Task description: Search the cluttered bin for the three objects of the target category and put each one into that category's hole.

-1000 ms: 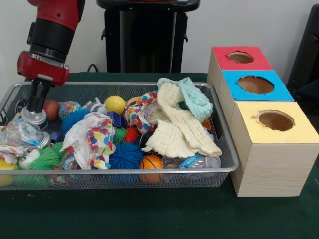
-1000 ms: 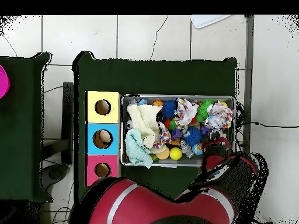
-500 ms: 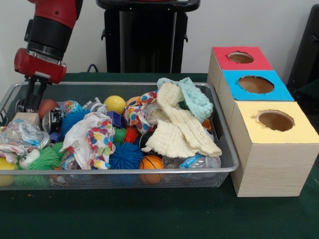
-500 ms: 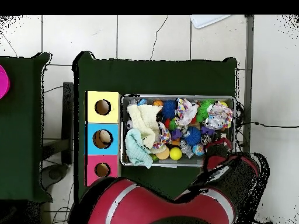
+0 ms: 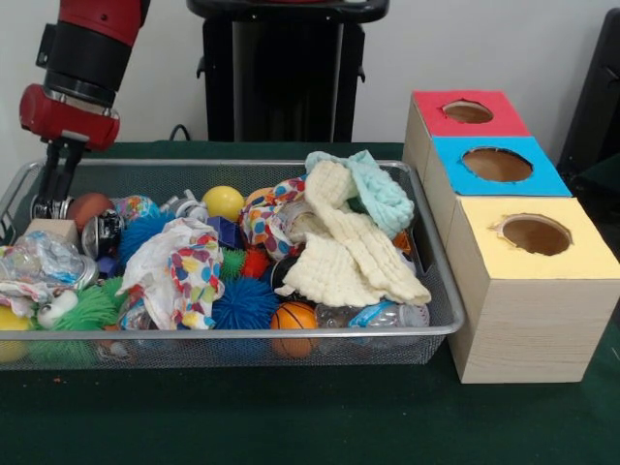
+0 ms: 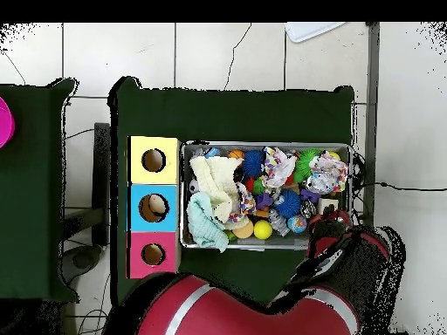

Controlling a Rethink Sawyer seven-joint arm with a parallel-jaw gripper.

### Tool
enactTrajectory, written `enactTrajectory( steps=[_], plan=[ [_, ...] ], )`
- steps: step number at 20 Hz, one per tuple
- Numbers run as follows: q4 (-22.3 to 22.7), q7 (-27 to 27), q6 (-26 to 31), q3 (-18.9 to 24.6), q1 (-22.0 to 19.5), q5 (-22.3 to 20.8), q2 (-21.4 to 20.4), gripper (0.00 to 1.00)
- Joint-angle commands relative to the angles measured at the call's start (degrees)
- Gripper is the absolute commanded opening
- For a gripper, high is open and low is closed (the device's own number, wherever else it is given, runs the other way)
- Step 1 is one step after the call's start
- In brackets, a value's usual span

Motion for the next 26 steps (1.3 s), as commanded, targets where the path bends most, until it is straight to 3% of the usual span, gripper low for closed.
enactTrajectory(
  steps=[1, 3, 4, 8, 26],
  plan=[
    [-2.51, 13.64, 6.97, 13.56, -2.71, -3.49, -2.61, 0.0],
    [-2.25, 11.23, 5.36, 12.93, -2.89, -0.94, -2.75, 0.0],
    [-1.89, 9.51, 4.54, 12.9, -3.31, 1.36, -2.95, 1.0],
    [-1.38, 4.14, -1.36, 9.82, -2.96, 9.21, -1.43, 1.0],
    [-1.11, -1.39, -9.29, 7.9, -0.88, 13.62, -2.16, 1.0]
  ],
)
